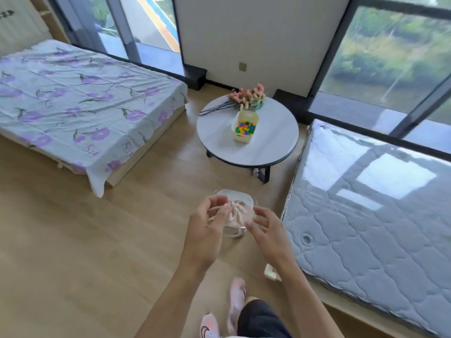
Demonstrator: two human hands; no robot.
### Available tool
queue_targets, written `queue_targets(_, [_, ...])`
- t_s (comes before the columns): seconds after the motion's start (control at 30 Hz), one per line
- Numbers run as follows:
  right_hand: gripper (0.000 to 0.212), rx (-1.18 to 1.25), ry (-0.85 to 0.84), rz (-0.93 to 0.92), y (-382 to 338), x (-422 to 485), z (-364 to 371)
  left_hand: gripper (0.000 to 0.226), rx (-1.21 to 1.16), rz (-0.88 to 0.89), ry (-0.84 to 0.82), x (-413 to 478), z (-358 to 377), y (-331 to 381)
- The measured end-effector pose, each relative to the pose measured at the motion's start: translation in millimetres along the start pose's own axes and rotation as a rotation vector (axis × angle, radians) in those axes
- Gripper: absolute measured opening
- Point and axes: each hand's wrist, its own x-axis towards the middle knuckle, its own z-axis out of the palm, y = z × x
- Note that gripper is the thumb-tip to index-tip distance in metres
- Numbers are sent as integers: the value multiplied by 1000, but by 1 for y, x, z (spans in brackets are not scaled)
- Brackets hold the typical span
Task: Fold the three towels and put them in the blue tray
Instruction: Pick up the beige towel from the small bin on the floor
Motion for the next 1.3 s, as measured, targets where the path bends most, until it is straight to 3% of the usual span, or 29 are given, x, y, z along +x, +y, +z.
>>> queue_targets(0.23, [34, -30, -24, 94, 5, 126, 10, 14, 12, -67, -9, 129, 20, -8])
queue_targets(0.4, [46, -41, -65, 159, 3, 199, 20, 14, 31, -107, -4, 197, 27, -7])
queue_targets(0.6, [39, -58, -64, 231, 29, 266, 46, 13, 96, -192, -39, 283, 37, -46])
queue_targets(0.77, [35, -80, -24, 352, 83, 310, 71, 12, 170, -296, -58, 358, 45, -123])
queue_targets(0.93, [40, -188, -28, 469, 160, 347, 107, 18, 259, -337, -182, 415, 57, -213])
queue_targets(1.03, [35, -253, -80, 536, 214, 372, 139, 24, 300, -364, -235, 439, 58, -270])
queue_targets(1.3, [47, -426, -287, 575, 329, 438, 219, 6, 346, -449, -245, 470, 49, -394])
